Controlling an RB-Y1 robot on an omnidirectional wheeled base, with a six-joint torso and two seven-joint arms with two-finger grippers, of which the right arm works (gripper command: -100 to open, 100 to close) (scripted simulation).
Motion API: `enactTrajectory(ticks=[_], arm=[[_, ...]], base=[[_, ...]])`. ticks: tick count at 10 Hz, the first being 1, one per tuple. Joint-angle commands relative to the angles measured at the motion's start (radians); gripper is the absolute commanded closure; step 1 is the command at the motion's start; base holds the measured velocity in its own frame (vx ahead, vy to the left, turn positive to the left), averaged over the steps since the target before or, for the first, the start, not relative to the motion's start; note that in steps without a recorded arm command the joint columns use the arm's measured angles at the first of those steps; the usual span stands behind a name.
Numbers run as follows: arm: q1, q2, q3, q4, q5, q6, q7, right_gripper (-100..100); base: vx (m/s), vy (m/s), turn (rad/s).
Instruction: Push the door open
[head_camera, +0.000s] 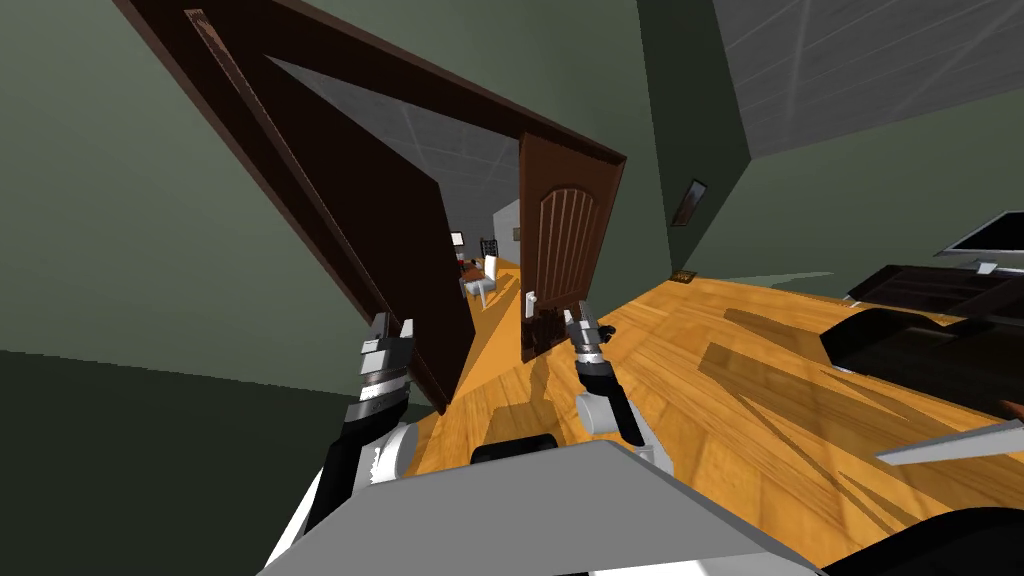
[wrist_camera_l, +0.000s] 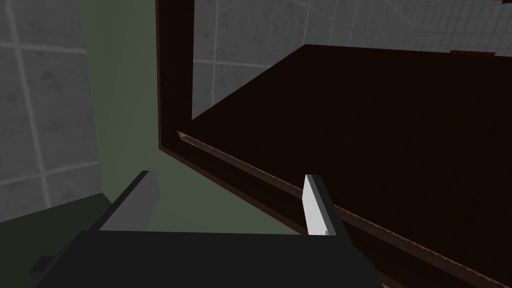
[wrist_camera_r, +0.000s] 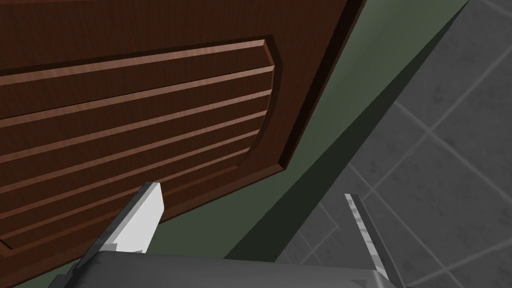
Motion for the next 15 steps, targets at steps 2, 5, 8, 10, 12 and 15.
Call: enactTrajectory(ticks=[2, 5, 8, 10, 12, 15], arm=[[-0.033, -0.009, 0.012, 0.068, 0.005, 0.023, -0.003, -100], [-0.054, -0.016, 0.023, 0.119, 0.009, 0.043, -0.006, -100], [-0.088, -0.026, 0.039, 0.199, 0.016, 0.073, -0.011, -100], [-0.112, -0.032, 0.05, 0.254, 0.02, 0.094, -0.014, -100], [-0.135, -0.038, 0.062, 0.308, 0.025, 0.115, -0.017, -100], [-0.169, -0.045, 0.078, 0.387, 0.031, 0.145, -0.022, -100]], base=[[0.077, -0.102, 0.074], [0.091, -0.079, 0.062], [0.07, -0.084, 0.08], [0.079, -0.106, 0.072], [0.078, -0.124, 0.093], [0.088, -0.11, 0.079]])
